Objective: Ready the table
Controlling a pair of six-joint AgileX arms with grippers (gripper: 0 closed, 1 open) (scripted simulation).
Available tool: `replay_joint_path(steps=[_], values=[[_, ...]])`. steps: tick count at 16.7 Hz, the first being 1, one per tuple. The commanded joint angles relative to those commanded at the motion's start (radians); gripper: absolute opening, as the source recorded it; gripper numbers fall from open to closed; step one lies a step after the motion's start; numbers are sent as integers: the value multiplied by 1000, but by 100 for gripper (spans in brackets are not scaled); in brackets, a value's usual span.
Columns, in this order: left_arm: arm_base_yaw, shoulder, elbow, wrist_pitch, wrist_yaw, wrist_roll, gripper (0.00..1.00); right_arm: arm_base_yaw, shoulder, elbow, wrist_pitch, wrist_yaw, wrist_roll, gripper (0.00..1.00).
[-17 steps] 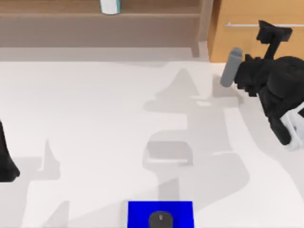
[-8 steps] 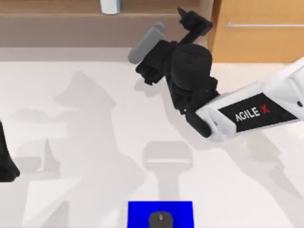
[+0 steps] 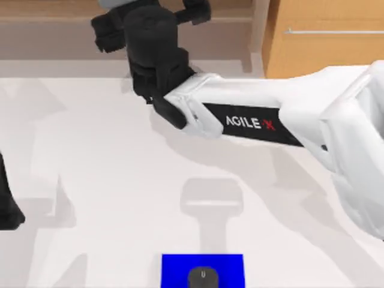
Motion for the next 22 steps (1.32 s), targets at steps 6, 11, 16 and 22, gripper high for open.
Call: replay_joint_path(steps=[6, 11, 16, 22], values=[[0, 0, 0, 0, 0, 0, 100, 25, 125, 343, -224, 105, 260, 100], [0, 0, 0, 0, 0, 0, 100, 27, 144, 390, -257, 120, 295, 100], [0, 0, 0, 0, 0, 0, 100, 18, 169, 428, -281, 111, 295, 100], [0, 0, 0, 0, 0, 0, 100, 1, 241, 577, -346, 95, 293, 100]])
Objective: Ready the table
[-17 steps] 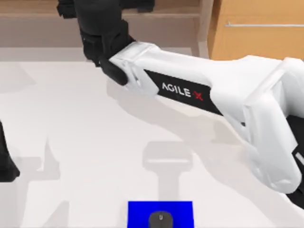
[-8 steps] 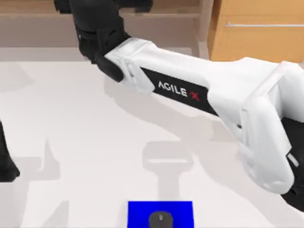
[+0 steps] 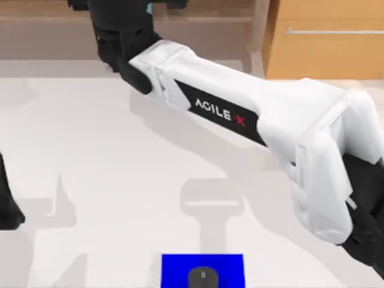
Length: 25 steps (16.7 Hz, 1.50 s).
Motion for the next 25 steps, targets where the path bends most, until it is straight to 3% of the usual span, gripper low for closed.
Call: replay_joint_path(steps=[3, 16, 25], values=[[0, 0, 0, 0, 0, 0, 100, 0, 0, 0, 0, 0, 0, 100], [0, 0, 0, 0, 0, 0, 100, 0, 0, 0, 0, 0, 0, 2], [0, 0, 0, 0, 0, 0, 100, 4, -1, 1, 0, 0, 1, 0]])
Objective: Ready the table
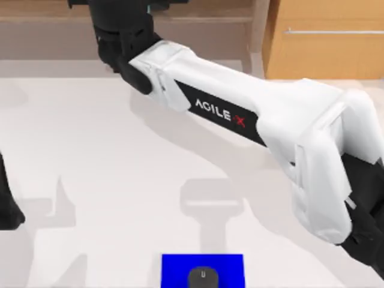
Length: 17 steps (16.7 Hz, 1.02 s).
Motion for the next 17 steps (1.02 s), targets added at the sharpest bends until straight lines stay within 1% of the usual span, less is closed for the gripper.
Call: replay_joint_path(steps=[3, 11, 17], values=[[0, 0, 0, 0, 0, 0, 100, 8, -33, -38, 17, 7, 0, 0], [0, 0, 0, 0, 0, 0, 100, 50, -175, -281, 97, 48, 3, 0], [0, 0, 0, 0, 0, 0, 100, 47, -179, -286, 100, 49, 5, 0]])
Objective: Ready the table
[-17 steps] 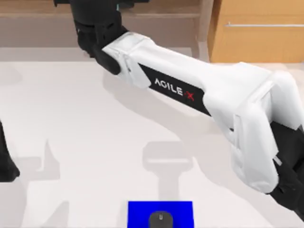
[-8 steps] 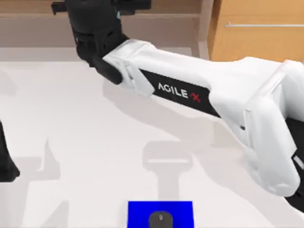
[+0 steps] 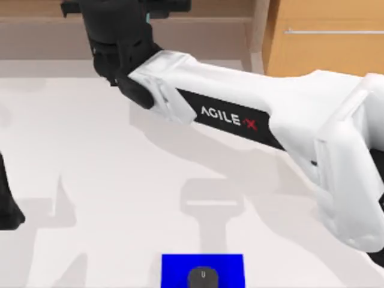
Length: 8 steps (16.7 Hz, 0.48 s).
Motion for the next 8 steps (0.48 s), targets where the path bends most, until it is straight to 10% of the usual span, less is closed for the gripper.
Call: replay_joint_path(steps=[8], values=[[0, 0, 0, 0, 0, 0, 100, 83, -310, -241, -291, -228, 19, 0]])
